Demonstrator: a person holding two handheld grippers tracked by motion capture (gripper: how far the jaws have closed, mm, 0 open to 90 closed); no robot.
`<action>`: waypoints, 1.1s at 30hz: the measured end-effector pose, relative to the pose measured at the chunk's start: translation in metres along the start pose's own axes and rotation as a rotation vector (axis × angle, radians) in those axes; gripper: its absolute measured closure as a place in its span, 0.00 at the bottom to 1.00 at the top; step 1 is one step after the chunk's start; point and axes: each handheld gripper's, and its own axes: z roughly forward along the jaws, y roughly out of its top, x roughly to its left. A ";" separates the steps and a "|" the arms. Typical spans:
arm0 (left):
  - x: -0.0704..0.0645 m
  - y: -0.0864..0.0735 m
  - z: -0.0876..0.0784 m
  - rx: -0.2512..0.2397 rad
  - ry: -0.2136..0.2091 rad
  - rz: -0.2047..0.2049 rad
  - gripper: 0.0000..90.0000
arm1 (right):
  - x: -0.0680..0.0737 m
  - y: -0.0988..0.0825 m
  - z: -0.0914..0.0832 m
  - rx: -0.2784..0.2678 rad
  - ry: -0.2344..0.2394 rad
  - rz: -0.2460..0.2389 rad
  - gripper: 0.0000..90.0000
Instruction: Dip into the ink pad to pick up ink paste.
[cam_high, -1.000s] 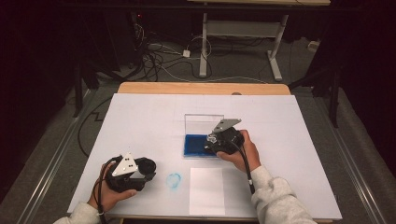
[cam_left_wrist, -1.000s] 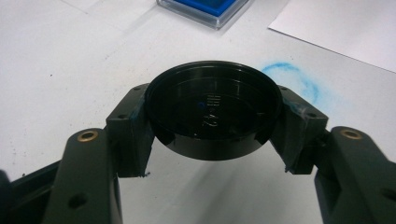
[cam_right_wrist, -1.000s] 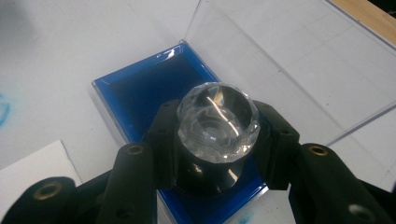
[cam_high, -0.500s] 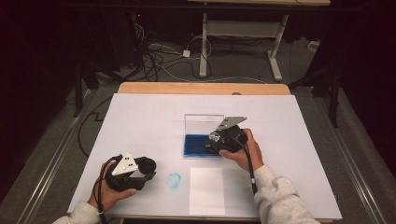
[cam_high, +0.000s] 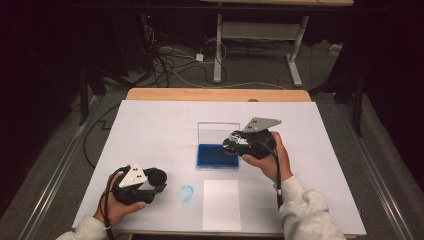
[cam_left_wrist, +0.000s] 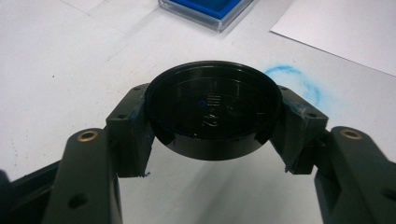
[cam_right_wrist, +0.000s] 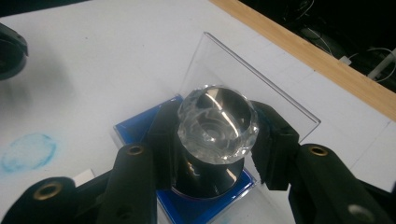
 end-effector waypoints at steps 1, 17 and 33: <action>0.000 0.000 0.000 0.000 0.001 0.000 0.41 | 0.000 0.001 -0.002 -0.004 -0.002 -0.005 0.63; 0.001 0.000 -0.001 -0.001 0.003 -0.001 0.41 | 0.007 0.007 -0.031 -0.060 0.004 -0.031 0.63; 0.004 -0.002 -0.001 -0.013 0.000 -0.006 0.41 | 0.006 0.008 -0.046 -0.084 0.000 -0.032 0.63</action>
